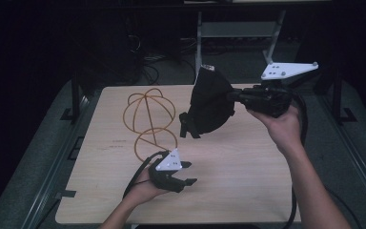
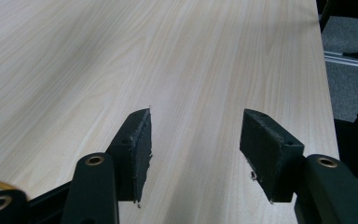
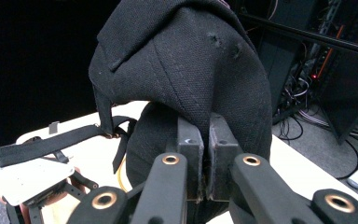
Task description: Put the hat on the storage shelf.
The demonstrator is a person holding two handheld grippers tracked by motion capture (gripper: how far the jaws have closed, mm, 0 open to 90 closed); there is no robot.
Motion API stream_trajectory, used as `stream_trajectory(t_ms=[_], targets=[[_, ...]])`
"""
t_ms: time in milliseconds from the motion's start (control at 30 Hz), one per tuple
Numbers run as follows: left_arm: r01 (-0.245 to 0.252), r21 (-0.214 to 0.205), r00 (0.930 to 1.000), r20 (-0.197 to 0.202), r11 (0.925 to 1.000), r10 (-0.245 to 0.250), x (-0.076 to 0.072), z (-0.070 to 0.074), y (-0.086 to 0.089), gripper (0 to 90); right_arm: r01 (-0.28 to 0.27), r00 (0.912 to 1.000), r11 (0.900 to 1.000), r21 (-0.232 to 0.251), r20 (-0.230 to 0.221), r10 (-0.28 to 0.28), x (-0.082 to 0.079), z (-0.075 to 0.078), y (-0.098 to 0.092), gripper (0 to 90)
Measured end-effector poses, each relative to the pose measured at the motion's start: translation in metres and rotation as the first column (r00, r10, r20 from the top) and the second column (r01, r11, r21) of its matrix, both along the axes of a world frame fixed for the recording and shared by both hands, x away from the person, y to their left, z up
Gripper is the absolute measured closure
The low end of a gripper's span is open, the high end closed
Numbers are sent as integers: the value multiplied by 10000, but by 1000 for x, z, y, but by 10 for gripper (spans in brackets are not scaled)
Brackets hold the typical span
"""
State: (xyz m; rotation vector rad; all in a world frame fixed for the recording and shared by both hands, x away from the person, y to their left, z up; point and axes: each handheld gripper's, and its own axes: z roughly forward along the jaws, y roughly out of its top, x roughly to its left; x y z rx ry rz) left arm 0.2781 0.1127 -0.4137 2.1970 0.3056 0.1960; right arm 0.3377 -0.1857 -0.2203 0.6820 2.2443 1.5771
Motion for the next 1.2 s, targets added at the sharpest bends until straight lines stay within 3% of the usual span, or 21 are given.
stream_trajectory(t_ms=[567, 733, 1000, 1200], targets=[[32, -76, 10000, -80, 10000, -32, 0, 0, 1, 443, -761, 9971, 9967, -290, 47, 763, 19, 24, 49, 863], [78, -67, 9999, 89, 9999, -77, 3, 0, 1, 443, -1096, 9939, 9917, -672, 62, 1103, 25, 33, 70, 862], [70, -109, 10000, 42, 9999, -70, 4, -1, 2, 443, -1385, 9901, 9817, -1304, 64, 1405, 34, 43, 95, 861], [29, -191, 10000, -20, 9998, -30, 4, -1, 3, 443, -1673, 9858, 9766, -1351, -81, 1678, 44, 49, 110, 861]])
